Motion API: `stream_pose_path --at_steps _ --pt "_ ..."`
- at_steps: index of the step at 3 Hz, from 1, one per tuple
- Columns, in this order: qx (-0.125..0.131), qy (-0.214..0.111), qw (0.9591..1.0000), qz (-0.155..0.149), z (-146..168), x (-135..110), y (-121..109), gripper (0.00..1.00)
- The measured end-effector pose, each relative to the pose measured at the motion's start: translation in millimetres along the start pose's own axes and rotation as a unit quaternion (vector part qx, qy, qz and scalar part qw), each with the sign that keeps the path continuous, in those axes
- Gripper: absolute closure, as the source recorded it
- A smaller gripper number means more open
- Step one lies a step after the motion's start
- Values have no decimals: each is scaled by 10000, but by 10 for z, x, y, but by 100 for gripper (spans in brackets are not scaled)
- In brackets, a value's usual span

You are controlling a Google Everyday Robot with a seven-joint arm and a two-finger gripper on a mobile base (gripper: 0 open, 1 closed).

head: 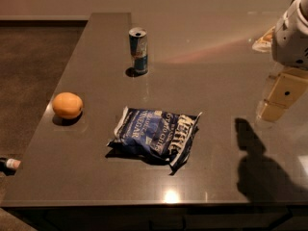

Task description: Pick blue chip bag

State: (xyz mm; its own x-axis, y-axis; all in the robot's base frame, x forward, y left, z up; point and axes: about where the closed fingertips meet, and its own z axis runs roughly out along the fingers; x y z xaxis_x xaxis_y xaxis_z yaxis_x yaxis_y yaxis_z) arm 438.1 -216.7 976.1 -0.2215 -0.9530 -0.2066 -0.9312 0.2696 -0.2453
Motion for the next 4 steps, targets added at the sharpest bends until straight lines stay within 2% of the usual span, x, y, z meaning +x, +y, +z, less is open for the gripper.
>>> stream_pose_path --at_steps 2,3,4 --pt "-62 -110 9999 43 24 -87 16 0" --pt "-145 -499 9986 -94 113 -403 161 0" --pt "-358 -881 9949 -323 274 -843 377 0"
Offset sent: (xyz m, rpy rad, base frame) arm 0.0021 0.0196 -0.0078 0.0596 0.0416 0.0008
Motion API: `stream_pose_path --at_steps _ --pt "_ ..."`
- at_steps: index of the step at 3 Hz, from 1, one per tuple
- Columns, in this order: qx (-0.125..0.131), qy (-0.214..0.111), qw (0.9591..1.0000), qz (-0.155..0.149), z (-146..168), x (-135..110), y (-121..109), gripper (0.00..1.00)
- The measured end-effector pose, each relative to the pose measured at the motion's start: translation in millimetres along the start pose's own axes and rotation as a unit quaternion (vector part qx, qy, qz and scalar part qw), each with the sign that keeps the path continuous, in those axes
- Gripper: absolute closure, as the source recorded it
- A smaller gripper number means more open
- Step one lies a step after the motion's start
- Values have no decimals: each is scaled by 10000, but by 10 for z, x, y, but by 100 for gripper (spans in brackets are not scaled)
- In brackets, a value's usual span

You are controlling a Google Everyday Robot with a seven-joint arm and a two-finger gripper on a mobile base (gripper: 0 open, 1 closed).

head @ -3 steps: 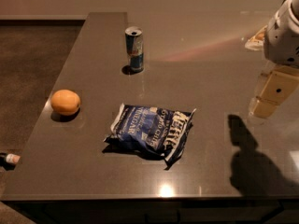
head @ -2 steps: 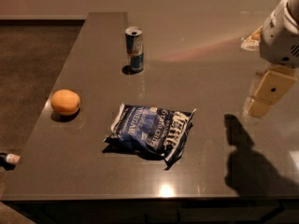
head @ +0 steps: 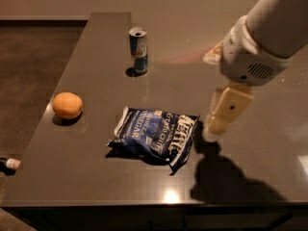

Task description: Pick blue chip bag

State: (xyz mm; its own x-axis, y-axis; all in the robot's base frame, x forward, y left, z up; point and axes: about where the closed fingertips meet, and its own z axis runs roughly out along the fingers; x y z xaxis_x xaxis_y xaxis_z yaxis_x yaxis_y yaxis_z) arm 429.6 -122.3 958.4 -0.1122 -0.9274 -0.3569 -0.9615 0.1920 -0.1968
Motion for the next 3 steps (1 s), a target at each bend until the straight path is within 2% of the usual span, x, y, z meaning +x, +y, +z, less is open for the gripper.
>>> stream_pose_path --at_steps 1,3 --pt "-295 -170 9993 -164 354 -335 158 0" --pt "-536 -227 9971 -488 1011 -718 299 0"
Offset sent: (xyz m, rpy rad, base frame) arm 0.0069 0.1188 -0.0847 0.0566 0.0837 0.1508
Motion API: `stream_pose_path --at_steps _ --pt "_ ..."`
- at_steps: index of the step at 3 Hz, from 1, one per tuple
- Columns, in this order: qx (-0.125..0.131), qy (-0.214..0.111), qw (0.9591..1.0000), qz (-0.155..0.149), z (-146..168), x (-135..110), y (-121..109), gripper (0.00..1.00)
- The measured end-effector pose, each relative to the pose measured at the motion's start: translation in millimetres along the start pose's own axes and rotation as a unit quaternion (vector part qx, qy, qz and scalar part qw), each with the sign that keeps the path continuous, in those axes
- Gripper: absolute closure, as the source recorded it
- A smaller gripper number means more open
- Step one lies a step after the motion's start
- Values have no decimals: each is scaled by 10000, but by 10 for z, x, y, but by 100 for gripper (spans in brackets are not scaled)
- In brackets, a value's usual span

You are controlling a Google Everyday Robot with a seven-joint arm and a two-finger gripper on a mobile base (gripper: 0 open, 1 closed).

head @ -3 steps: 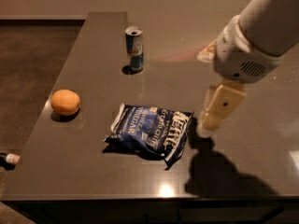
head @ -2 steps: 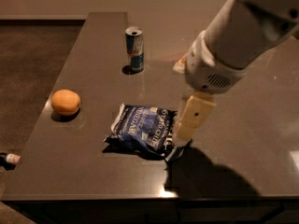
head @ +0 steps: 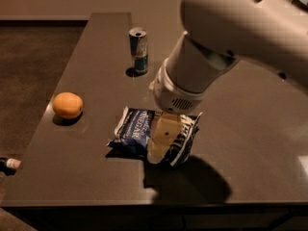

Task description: Pick blue chip bag

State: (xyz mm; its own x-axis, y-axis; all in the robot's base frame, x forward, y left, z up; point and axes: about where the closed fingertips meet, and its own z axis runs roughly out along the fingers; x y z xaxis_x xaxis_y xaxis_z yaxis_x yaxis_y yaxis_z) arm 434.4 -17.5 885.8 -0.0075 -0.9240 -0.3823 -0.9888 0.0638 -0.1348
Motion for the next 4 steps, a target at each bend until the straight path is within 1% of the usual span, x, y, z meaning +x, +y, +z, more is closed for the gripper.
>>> stream_pose_path --at_steps 1,2,3,4 --pt "-161 182 9997 -91 322 0 10 2" --pt "-312 378 9988 -95 445 66 19 25" --pt "-335 497 9982 -19 384 154 -5 47" --pt "-118 441 9990 34 19 196 -94 71"
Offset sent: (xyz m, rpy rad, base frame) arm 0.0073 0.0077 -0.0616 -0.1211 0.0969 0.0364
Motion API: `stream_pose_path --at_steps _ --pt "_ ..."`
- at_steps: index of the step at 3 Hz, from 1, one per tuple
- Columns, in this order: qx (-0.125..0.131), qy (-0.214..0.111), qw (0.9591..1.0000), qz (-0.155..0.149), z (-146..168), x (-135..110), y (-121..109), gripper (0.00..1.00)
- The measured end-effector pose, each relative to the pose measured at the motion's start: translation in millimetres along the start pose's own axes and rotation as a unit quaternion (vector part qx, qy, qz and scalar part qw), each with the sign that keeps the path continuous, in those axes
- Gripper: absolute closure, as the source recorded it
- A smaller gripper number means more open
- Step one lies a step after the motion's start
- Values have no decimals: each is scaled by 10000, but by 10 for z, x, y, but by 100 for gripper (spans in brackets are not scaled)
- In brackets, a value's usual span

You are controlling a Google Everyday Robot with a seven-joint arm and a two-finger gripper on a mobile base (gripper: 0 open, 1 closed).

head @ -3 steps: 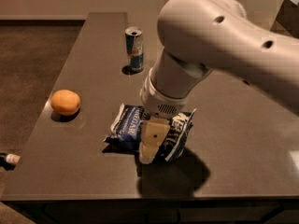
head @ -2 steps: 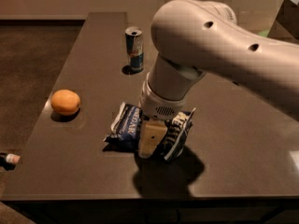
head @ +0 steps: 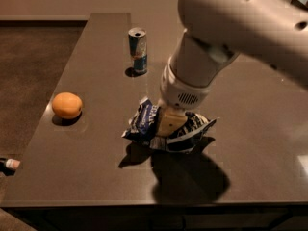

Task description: Pick blue chip bag

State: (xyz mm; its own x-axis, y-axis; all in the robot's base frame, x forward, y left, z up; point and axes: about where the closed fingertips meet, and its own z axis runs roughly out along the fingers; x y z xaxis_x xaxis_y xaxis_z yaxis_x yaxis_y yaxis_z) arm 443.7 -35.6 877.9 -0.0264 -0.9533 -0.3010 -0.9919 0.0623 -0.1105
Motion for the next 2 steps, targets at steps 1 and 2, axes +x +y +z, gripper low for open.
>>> stream_pose_path --at_steps 1,2 --pt "321 -115 9994 -27 -538 21 -108 94" --pt "523 -307 9979 -226 -1084 -85 -128 100"
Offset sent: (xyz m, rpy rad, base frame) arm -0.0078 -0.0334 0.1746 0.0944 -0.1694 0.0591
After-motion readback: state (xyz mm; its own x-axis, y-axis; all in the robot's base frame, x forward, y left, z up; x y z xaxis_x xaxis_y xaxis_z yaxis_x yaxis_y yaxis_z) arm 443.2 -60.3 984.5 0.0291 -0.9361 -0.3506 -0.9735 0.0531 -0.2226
